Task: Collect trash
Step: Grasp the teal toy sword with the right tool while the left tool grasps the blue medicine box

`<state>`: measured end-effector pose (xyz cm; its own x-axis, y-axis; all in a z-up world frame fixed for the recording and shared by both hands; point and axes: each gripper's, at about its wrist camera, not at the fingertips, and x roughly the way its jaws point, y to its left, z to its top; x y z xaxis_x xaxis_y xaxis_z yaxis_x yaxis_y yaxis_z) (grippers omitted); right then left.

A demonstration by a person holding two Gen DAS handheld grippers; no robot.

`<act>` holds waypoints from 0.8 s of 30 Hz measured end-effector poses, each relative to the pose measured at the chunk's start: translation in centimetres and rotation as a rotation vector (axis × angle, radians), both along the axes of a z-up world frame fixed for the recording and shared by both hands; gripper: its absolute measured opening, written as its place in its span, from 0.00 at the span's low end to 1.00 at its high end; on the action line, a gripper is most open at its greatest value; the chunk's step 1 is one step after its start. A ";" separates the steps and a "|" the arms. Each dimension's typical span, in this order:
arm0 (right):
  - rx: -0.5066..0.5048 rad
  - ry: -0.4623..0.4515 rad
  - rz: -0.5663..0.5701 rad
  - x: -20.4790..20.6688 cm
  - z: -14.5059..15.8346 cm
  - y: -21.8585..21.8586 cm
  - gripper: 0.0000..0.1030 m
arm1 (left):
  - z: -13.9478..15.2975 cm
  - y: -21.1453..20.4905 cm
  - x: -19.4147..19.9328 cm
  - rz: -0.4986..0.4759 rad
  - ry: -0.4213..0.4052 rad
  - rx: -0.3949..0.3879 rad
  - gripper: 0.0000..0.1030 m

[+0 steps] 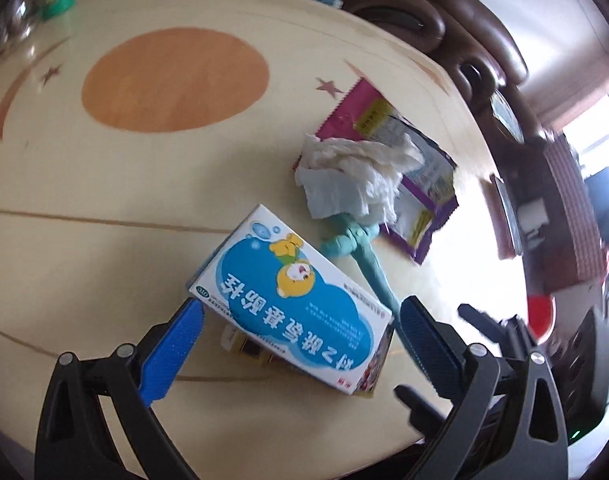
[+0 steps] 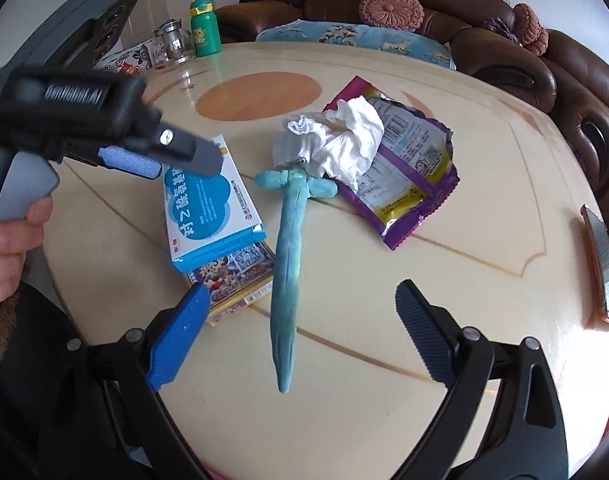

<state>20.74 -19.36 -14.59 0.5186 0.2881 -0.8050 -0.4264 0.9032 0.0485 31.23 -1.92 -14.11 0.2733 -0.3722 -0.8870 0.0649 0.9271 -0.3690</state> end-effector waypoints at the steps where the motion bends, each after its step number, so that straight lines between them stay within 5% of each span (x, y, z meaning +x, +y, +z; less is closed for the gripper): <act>1: -0.002 0.002 0.001 0.1 -0.1 -0.1 0.86 | -0.3 0.1 0.3 0.019 0.023 -0.007 0.93; 3: -0.009 0.013 0.004 0.4 -0.4 -0.1 0.85 | -1.1 0.5 1.0 0.068 0.077 -0.022 0.93; 5: -0.010 0.023 0.004 0.5 -0.7 -0.1 0.69 | -1.6 0.7 1.3 0.091 0.111 -0.031 0.93; 18: -0.026 0.051 0.006 1.3 -2.0 -0.5 0.67 | -3.1 -0.4 2.9 0.129 0.215 0.062 0.93; 24: -0.041 0.057 0.009 1.1 -2.7 -0.3 0.48 | -3.2 -0.4 3.7 0.132 0.239 0.066 0.90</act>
